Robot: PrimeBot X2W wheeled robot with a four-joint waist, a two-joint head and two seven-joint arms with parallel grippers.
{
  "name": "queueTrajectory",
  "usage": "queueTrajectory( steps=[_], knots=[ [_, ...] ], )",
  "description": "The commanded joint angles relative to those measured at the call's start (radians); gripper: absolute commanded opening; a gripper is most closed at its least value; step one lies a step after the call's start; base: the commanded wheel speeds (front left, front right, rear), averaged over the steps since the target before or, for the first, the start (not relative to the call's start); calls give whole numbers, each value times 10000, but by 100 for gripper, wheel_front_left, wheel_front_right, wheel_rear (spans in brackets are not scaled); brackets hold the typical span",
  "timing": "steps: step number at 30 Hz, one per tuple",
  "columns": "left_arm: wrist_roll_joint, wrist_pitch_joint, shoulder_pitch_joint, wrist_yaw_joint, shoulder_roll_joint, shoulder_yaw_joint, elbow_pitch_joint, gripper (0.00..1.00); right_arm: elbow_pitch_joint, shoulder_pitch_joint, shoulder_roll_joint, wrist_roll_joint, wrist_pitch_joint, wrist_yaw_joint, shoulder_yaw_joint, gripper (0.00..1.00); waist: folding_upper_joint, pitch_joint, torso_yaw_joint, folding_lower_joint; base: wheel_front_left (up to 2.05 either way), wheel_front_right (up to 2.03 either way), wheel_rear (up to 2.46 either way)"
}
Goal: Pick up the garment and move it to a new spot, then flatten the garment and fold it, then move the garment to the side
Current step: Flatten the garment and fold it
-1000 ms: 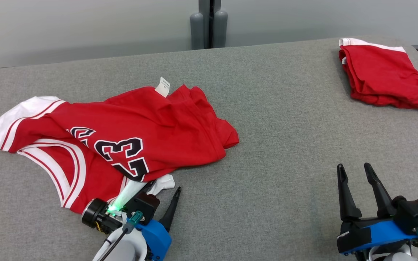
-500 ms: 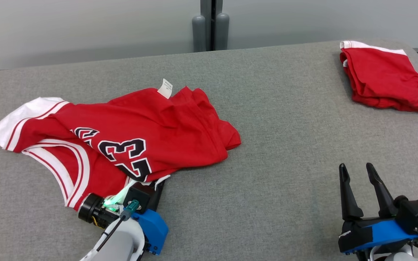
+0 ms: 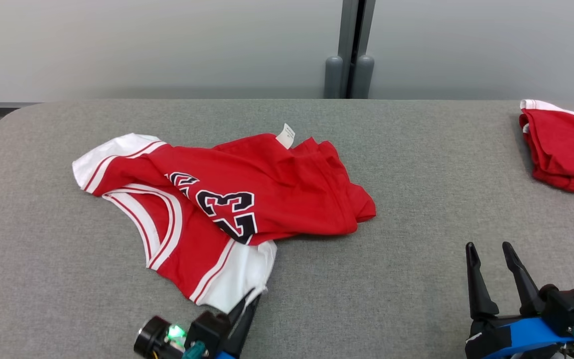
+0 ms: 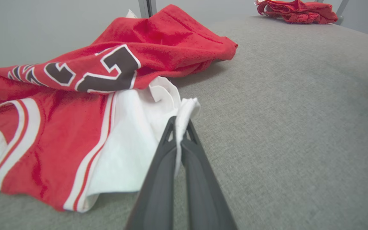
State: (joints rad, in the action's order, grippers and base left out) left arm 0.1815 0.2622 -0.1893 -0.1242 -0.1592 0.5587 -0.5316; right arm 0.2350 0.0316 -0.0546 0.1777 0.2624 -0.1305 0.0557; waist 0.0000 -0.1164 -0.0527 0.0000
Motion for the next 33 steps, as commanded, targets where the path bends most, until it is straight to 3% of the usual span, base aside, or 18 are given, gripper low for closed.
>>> queueTrajectory(
  steps=[1, 9, 17, 24, 25, 26, 27, 33],
  knots=[
    [71, -69, 362, -55, -95, 71, 249, 0, 15, -127, -5, 69, 31, -5, 38, 100, 0, 35, -90, 0, 0, 0, 0],
    [536, -685, 2517, 831, -978, -463, 2233, 0, 17, -247, 0, 124, 31, -5, 229, 100, 0, 74, -550, 0, 0, 0, 0],
    [775, -1070, 3358, 1505, -2130, -1323, 3129, 0, 135, -331, -41, 120, 31, -5, 270, 100, 0, 169, -843, 0, 0, 0, 0],
    [990, -1332, 3798, 1521, -2449, -1414, 3353, 0, 201, -308, -95, 187, 31, -5, 265, 100, 0, 186, -856, 0, 0, 0, 0],
    [1010, -1299, 3816, 1540, -2399, -1408, 3358, 9, 204, -318, -93, 187, 31, -5, 267, 100, 0, 182, -848, 0, 0, 0, 0],
    [1070, -1157, 3783, 1572, -2282, -1424, 3408, 80, 212, -323, -91, 187, 31, -5, 276, 100, 0, 180, -842, 0, 0, 0, 0],
    [1139, -993, 3721, 1583, -2166, -1454, 3476, 100, 220, -329, -87, 187, 31, -5, 281, 100, 0, 183, -836, 0, 0, 0, 0],
    [1208, -274, 3254, 1584, -1810, -1578, 3750, 100, 263, -286, -130, 185, 31, -5, 313, 100, 0, 201, -784, 0, 0, 0, 0]
  ],
)
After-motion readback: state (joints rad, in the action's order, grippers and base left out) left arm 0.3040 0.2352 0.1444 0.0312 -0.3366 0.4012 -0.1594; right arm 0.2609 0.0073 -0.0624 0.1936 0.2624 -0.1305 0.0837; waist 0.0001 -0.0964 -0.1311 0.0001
